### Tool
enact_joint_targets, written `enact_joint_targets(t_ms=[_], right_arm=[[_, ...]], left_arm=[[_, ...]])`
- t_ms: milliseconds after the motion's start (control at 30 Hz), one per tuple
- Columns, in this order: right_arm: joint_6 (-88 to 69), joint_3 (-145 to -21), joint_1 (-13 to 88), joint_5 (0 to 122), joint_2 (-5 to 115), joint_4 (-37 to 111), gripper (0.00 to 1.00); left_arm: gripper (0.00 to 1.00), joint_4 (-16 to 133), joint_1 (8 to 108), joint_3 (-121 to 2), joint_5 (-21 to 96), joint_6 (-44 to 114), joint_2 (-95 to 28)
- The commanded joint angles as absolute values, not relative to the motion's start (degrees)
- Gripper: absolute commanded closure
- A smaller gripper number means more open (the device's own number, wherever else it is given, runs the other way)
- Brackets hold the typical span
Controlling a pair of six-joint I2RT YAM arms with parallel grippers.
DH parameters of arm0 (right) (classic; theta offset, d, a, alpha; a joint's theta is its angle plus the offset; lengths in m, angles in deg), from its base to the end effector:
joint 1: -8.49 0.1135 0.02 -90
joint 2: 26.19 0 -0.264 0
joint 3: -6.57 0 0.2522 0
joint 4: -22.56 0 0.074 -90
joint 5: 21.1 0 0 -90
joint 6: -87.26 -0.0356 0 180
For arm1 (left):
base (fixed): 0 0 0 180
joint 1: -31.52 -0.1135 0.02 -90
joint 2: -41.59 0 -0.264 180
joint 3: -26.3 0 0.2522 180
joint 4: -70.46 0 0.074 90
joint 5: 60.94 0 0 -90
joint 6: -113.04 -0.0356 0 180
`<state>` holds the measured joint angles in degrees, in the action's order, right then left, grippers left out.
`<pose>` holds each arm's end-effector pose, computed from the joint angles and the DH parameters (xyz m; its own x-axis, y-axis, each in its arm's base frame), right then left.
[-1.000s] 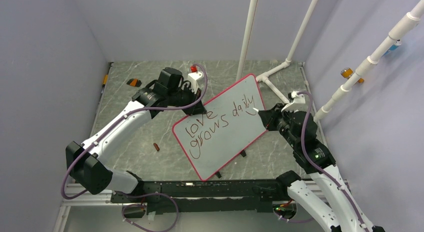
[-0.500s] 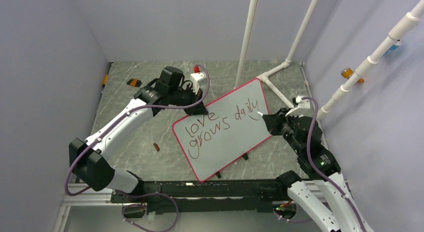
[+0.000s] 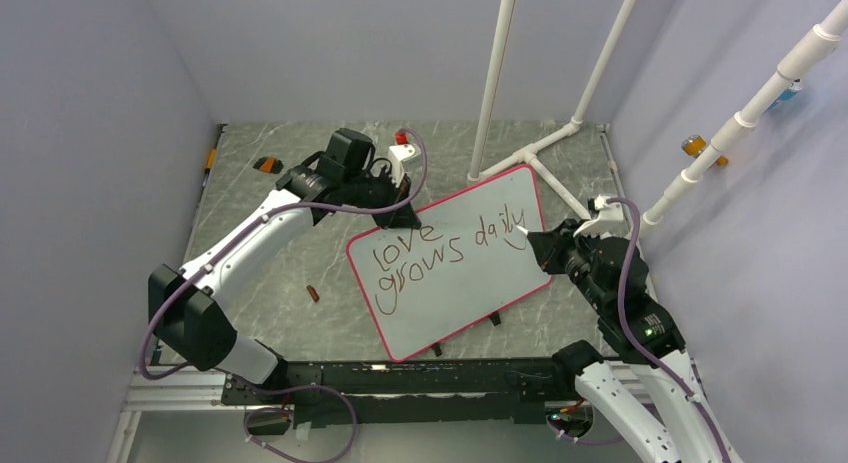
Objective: Write a sentence on the whiteboard
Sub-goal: Pick up the pen cap from the center of the board.
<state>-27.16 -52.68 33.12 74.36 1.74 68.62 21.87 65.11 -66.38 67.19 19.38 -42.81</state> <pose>0.0996 0.0419 0.3404 -0.3475 0.2934 -0.8906 -0.2060 0.9027 0.3778 0.2557 -0.1962 0.3466 -0.4850 0.3824 -0.7865 0.8601 0.3711 -0.3499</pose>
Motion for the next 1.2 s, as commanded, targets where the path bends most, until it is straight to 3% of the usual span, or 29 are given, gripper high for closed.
enact_joint_targets(t_ms=[0, 267, 700, 1167], right_arm=[[-26.30, -54.26, 33.28, 74.20, 0.94, 68.38, 1.00], [-25.49, -54.67, 33.27, 75.09, -0.20, 69.46, 1.00], [-24.72, -54.64, 33.27, 76.08, -1.32, 70.02, 1.00], [-24.53, -55.10, 33.26, 76.17, -1.56, 70.60, 1.00]], left_arm=[[1.00, 16.98, 67.56, -65.06, 59.34, 7.61, -46.33], [1.00, 14.68, 67.54, -64.92, 51.32, 6.17, -46.65], [0.79, 13.78, 67.97, -63.80, 46.56, 5.74, -47.57], [0.72, 14.03, 68.37, -64.79, 43.67, 5.77, -47.63]])
